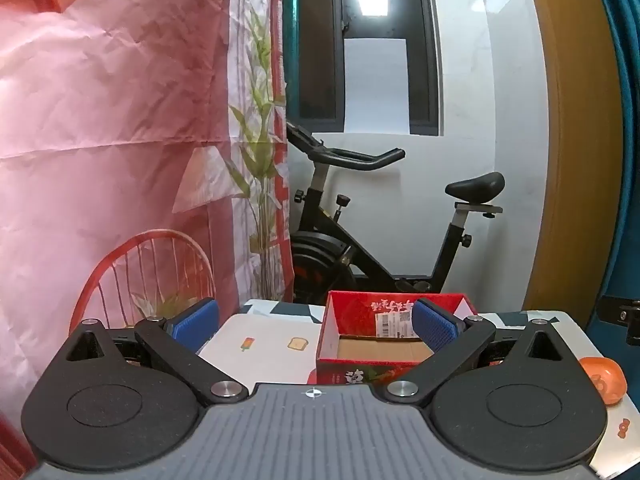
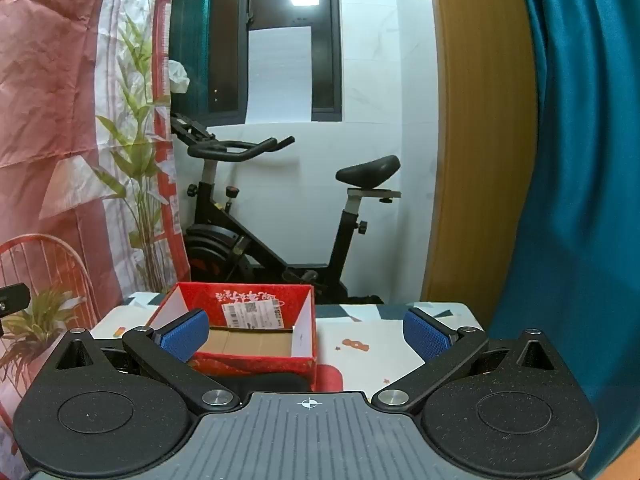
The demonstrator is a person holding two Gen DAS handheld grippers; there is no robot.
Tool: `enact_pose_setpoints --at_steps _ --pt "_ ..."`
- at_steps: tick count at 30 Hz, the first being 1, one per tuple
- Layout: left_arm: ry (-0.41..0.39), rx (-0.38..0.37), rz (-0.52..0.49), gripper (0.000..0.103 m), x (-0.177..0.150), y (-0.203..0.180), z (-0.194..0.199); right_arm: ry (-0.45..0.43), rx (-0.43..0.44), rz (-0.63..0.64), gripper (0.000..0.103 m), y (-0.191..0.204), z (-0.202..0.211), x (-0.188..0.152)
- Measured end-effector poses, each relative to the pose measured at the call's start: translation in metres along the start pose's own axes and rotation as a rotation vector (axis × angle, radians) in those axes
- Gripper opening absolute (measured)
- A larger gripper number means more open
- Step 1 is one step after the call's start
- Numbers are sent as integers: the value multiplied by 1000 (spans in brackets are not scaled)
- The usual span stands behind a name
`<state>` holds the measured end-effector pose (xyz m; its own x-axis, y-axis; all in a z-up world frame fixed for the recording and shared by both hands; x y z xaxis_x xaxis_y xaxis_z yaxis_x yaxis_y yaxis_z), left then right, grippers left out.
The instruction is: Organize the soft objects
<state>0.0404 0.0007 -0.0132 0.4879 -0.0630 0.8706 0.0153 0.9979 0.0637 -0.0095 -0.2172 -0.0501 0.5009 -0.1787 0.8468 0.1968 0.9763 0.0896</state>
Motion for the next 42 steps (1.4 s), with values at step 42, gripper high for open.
enact_pose_setpoints --at_steps 42 --pt "-5 7 5 103 1 1 0 2 0 -4 103 -1 2 0"
Point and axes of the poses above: each gripper's, at about its wrist camera, not at the fingertips, and z roughly against the way its jaws point, y to its left, x to its top, the point moved 4 cm from there along -z, roughly the way its jaws point, and after that the axes turned 12 degrees about y, right-handed, at the moved point
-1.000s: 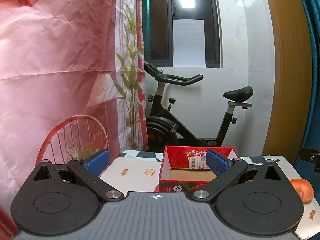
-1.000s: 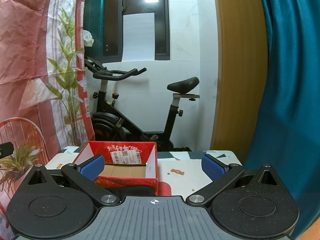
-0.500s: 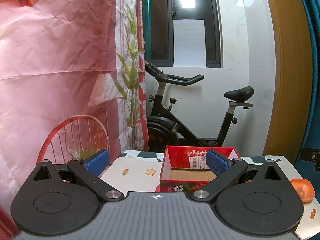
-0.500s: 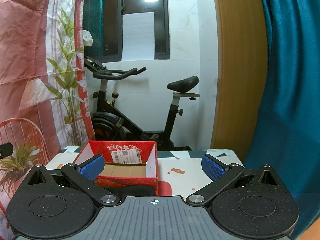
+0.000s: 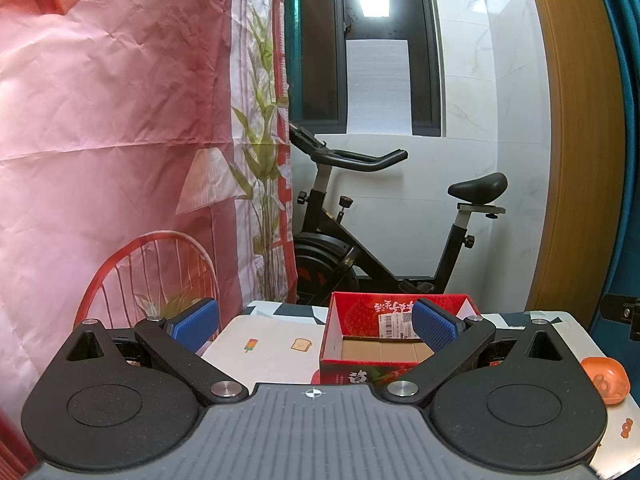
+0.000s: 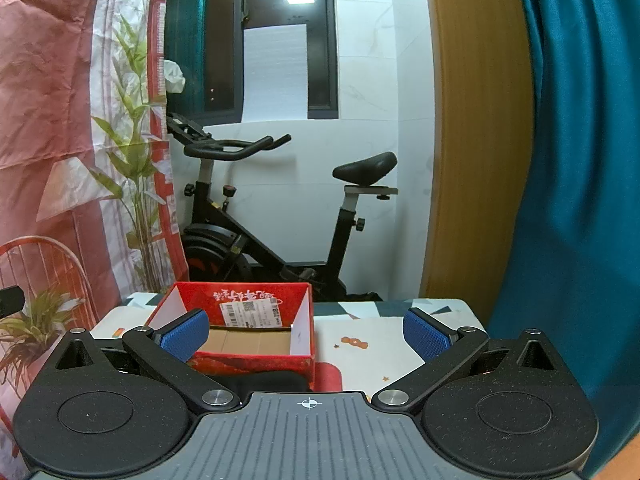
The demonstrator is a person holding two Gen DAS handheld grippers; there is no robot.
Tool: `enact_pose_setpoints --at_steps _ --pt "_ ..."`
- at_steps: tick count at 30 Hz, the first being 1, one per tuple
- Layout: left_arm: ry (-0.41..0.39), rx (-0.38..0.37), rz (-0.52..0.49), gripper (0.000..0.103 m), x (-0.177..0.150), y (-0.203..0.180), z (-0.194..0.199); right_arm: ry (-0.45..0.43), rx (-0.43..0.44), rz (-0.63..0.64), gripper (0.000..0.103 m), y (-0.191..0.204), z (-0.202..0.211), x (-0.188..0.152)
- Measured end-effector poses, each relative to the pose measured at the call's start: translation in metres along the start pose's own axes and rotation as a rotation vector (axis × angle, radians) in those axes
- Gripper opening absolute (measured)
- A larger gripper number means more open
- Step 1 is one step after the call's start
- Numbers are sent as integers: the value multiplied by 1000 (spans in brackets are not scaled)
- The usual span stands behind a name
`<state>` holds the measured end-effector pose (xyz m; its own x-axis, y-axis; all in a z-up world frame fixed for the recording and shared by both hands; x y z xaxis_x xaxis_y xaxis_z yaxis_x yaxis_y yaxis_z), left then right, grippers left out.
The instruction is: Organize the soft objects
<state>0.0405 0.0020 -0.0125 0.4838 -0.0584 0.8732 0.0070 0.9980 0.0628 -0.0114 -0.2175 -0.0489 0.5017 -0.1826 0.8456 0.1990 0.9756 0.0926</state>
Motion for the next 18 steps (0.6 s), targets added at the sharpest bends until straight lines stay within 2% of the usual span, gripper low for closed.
enact_pose_setpoints --at_steps 18 --pt "-6 1 2 103 2 0 2 1 1 0 103 0 -1 1"
Point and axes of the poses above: each gripper's, at about its wrist camera, not at the fingertips, and z roughly against the way its jaws point, y to its left, x to its top, the point moved 4 cm from there along -z, roughly the way its jaws point, and after that the axes turned 12 degrees about y, right-handed, at the moved point
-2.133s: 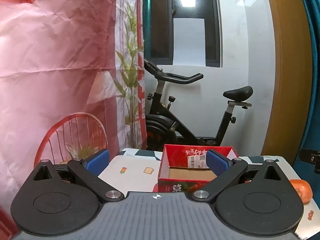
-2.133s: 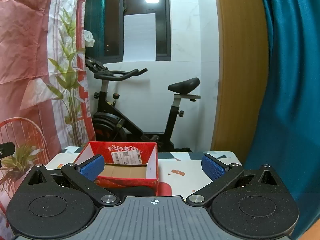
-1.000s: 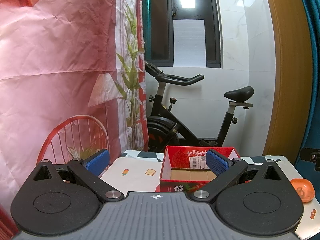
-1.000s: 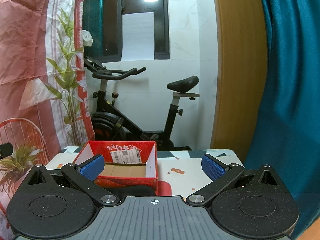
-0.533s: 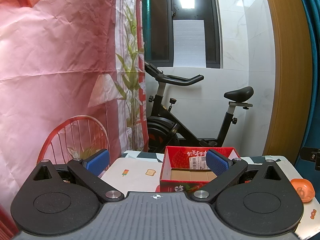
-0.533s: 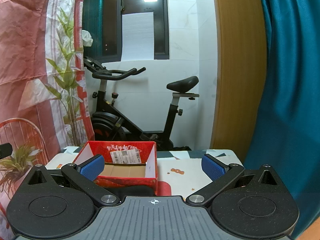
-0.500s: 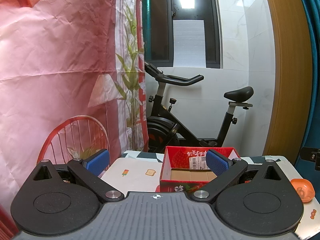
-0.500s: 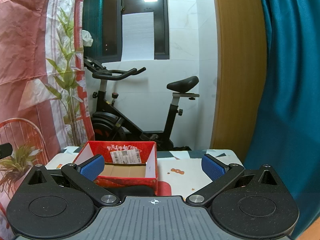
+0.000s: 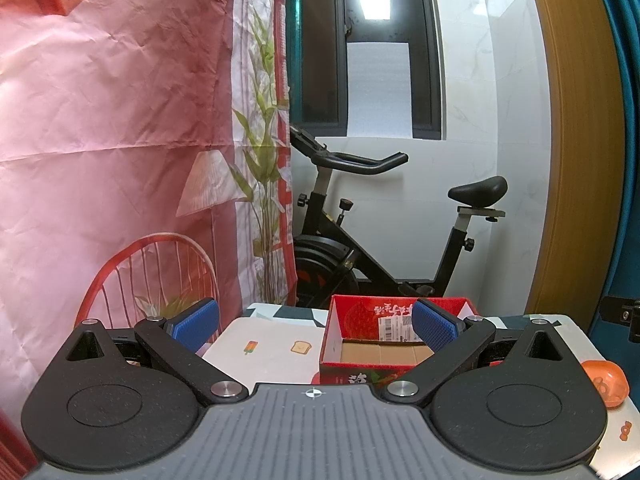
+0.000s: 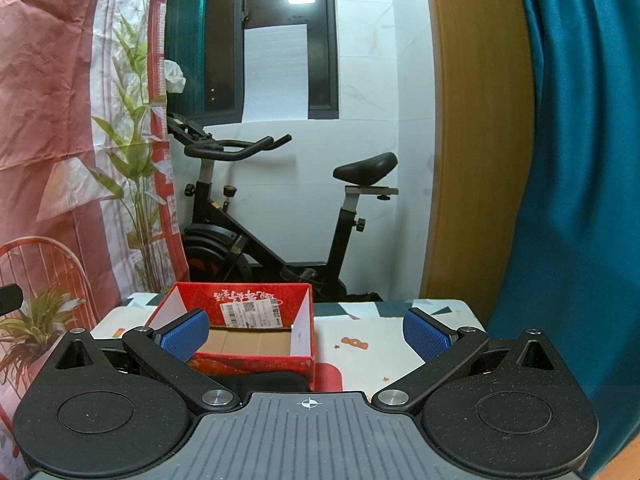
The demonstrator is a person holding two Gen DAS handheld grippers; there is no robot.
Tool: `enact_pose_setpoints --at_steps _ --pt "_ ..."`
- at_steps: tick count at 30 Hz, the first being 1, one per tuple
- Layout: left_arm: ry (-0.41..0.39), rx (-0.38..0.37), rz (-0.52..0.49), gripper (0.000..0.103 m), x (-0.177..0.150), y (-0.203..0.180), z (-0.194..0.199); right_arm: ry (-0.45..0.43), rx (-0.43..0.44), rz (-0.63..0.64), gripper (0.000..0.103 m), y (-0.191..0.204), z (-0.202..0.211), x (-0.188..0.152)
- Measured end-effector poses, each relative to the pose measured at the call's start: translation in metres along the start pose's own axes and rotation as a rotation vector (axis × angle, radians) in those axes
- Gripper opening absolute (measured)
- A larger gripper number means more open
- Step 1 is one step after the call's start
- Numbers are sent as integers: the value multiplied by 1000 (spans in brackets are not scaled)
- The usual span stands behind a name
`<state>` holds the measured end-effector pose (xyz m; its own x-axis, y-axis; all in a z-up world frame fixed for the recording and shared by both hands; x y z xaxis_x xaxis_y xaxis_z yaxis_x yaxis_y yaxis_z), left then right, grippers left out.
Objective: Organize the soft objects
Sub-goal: 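Move both grippers down toward the clear bag holding a black item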
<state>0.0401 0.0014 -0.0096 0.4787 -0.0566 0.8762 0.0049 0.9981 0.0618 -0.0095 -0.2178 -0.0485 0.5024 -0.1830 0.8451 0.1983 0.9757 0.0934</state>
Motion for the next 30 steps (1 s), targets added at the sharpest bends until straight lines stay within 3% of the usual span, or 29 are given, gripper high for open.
enact_pose_setpoints --at_steps 18,24,30 --pt "3 -9 -6 103 -1 -3 0 0 2 -3 103 0 0 0" --pt "11 -25 -5 103 -4 -1 -10 -26 60 -21 103 -4 -11 -6" --pt "96 -34 21 103 -13 7 -49 20 109 -12 103 -3 -50 -26"
Point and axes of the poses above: each gripper's, at about its wrist camera, not at the fingertips, and z roughly against the way its jaws point, y to its left, x to its top, the point moved 4 cm from there along -z, roughly the way its jaws point, and after that the axes turned 12 degrees about y, right-handed, at the moved point
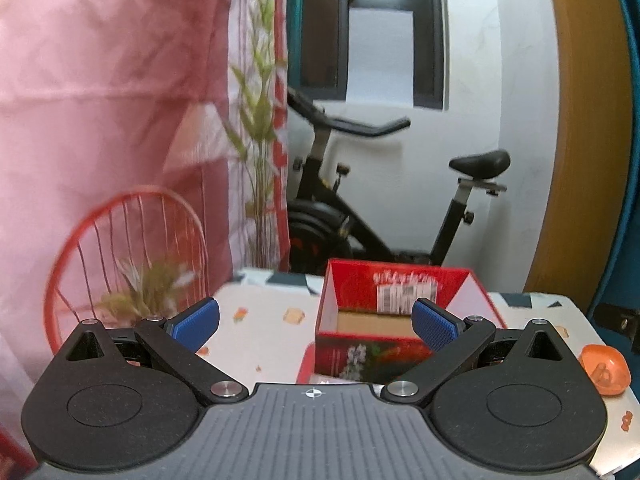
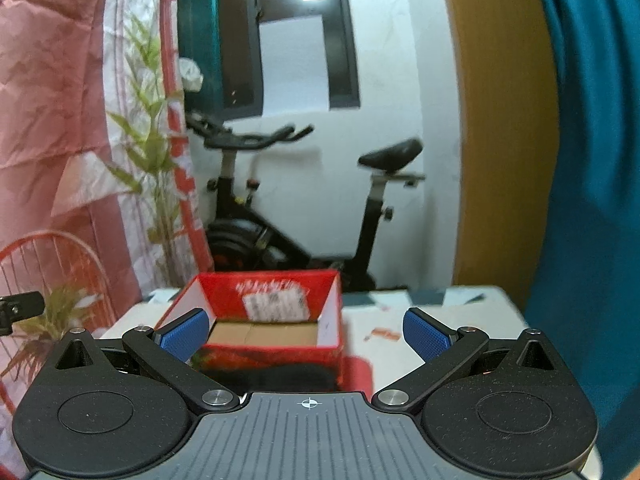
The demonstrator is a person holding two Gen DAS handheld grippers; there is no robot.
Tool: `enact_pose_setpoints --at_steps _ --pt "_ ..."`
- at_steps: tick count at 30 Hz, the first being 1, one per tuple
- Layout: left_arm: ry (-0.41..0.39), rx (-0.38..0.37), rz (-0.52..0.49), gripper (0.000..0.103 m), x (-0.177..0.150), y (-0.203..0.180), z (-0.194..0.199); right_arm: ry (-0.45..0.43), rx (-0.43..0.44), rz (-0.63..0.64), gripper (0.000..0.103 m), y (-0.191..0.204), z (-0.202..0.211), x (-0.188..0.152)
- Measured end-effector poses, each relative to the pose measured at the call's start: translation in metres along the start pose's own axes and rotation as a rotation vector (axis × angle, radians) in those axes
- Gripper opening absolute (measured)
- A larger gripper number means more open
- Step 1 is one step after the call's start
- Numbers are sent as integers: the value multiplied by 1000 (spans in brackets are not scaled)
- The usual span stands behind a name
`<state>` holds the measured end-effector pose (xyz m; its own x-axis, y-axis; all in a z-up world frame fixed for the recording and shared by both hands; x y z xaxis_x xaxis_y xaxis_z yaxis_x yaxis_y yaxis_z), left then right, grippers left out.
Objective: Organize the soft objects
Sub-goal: 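Move both grippers down toward the clear bag holding a black item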
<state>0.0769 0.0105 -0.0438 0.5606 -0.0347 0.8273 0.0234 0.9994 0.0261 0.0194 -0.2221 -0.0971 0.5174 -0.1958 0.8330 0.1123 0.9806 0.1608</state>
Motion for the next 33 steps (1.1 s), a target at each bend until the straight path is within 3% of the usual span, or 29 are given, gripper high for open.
enact_pose_setpoints --at_steps 4,11,17,24,28,33 --pt "46 22 -7 103 -10 8 -30 -4 28 10 103 3 -30 -19" --pt "138 -36 76 103 -38 34 -90 139 66 33 103 12 -89 -49" --pt "181 10 65 98 -59 39 -124 181 120 40 103 13 -117 -70" --pt "238 -47 96 87 -82 41 -154 268 138 56 101 17 -142 -96" --pt "236 -77 72 82 -88 37 -165 318 160 63 92 23 -154 -108" --pt "277 -136 91 76 -93 38 -176 346 164 30 88 19 -163 -112"
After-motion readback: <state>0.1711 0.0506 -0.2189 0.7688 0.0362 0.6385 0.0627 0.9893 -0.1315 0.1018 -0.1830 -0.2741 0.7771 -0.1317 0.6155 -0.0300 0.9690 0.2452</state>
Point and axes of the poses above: each gripper's, at about its wrist camera, not at the fingertips, and z roughly against the way its jaws point, y to its left, x to its top, the point moved 4 cm from there along -z, roughly the way its jaws point, and after that the axes turned 12 degrees about y, right-handed, at the moved point
